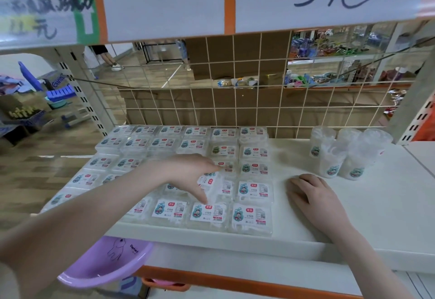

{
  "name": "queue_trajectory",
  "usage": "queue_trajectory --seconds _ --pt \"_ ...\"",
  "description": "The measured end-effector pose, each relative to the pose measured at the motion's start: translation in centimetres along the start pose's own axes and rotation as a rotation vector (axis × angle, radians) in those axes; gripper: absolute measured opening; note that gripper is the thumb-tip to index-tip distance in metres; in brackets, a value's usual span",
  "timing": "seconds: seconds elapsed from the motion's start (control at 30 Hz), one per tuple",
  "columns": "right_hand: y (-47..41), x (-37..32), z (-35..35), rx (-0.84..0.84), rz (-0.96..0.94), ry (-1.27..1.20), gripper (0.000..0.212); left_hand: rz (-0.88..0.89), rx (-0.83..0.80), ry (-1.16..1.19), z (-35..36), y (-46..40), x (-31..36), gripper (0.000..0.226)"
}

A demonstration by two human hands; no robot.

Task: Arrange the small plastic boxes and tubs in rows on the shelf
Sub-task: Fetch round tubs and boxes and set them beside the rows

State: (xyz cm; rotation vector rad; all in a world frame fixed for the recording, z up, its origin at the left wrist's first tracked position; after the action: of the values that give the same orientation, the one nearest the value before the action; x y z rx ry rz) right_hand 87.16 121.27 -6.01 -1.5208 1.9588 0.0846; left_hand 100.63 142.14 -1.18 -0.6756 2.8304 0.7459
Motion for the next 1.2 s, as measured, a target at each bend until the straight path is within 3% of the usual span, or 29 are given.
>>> queue_trajectory --seconds 0.27,0.5,0.83,1.03,1.2 --pt "0.0 0.0 0.1 0.0 -0.01 0.006 0.028 -0.218 0.107 -0.05 0.8 0.6 -0.5 0.076" --pt "-0.1 0.1 0.2 0.0 0.004 -0.007 0.029 0.044 0.074 0.068 0.3 1.5 -0.2 0.094" --pt "0.0 0.5 0.3 -0.005 0.026 0.0 0.03 0.17 0.093 0.061 0.4 0.0 1.2 0.079" --pt "-0.2 0.3 0.2 0.017 0.038 -0.011 0.027 0.023 0.167 0.02 -0.8 -1.1 -0.5 0.075" --pt "-0.2 0.2 0.1 0.016 0.038 0.008 0.026 -0.186 0.267 0.216 -3.5 -2.6 -2.1 0.076"
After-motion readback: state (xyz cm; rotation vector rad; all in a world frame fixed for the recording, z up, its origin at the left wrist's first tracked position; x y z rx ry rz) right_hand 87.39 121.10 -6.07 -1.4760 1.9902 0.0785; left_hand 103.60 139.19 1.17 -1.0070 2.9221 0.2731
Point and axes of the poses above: each hand's wrist, its own y-axis away from the middle knuckle, its own z-axis out of the palm, x = y × z, the point moved 9 cm from there along -y, towards the middle knuckle, and after that the axes turned 10 degrees about -y, right-handed, at the moved point
